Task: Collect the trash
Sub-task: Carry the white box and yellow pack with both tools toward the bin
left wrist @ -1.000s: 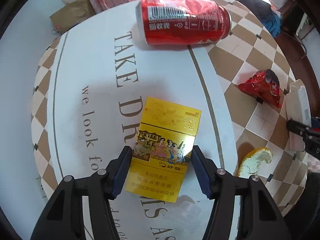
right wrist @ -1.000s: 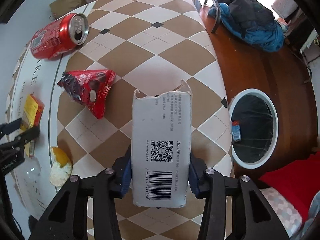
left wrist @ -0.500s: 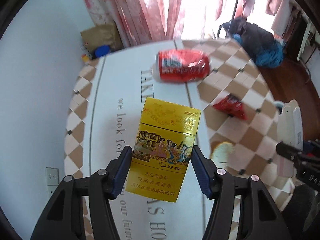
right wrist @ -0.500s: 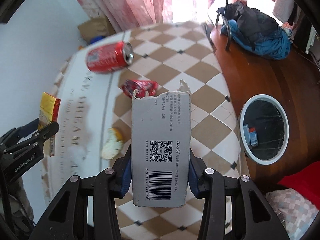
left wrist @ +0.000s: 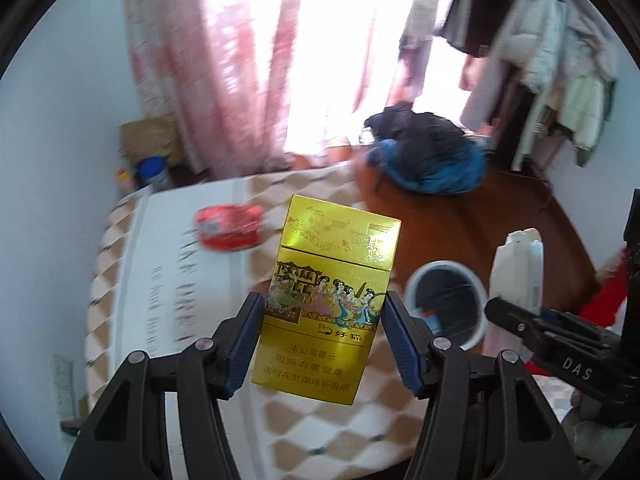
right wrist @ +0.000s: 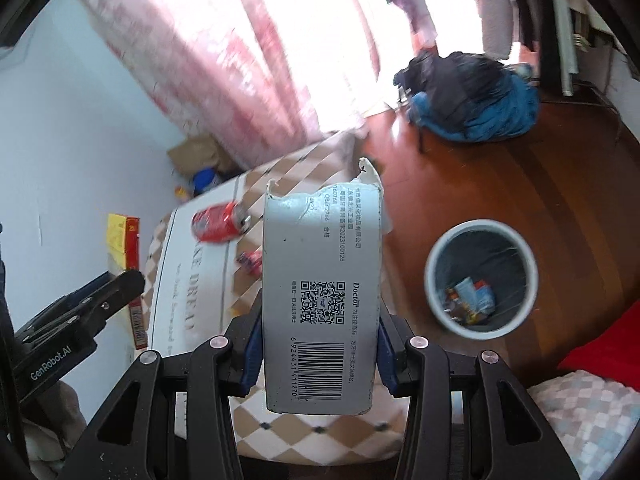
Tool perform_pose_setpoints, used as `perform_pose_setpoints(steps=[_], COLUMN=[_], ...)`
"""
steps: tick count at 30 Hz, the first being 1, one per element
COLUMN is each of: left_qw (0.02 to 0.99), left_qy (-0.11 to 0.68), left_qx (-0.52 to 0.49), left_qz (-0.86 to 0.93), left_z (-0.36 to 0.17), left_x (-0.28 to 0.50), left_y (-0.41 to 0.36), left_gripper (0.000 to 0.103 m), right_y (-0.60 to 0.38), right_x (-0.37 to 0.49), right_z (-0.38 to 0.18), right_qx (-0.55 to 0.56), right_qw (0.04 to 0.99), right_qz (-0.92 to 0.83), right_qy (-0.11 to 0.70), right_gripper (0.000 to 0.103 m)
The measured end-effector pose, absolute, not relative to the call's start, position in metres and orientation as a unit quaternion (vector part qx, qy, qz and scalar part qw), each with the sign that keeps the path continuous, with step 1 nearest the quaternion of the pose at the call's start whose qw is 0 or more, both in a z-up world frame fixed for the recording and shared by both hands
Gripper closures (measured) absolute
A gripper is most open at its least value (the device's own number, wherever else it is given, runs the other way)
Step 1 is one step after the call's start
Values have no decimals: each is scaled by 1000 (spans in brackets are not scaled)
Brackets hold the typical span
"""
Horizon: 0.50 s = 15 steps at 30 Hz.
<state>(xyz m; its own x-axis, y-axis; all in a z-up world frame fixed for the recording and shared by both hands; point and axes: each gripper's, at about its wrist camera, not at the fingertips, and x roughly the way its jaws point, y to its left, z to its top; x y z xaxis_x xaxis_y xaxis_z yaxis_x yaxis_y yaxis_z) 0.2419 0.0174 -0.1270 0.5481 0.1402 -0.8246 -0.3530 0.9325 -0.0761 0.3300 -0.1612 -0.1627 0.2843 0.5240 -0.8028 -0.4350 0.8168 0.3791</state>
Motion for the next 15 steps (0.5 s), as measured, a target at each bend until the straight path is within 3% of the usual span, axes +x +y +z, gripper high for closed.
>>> perform_pose_setpoints(steps=[6,15], left_qw=[878,823], left_qy=[460,544], left_qx=[-111,-163], left_qz=[67,-9], left_z=[-134,-224], left_x=[309,419], left_y=[-61,-139], left_gripper=[46,46], right_y=[-250,-343], right_x=[365,439], right_z=[-165,-253], right_qx=[62,62], right_qw=[818,797], right_qz=[249,177], right_qy=[514,575], right_gripper=[55,55])
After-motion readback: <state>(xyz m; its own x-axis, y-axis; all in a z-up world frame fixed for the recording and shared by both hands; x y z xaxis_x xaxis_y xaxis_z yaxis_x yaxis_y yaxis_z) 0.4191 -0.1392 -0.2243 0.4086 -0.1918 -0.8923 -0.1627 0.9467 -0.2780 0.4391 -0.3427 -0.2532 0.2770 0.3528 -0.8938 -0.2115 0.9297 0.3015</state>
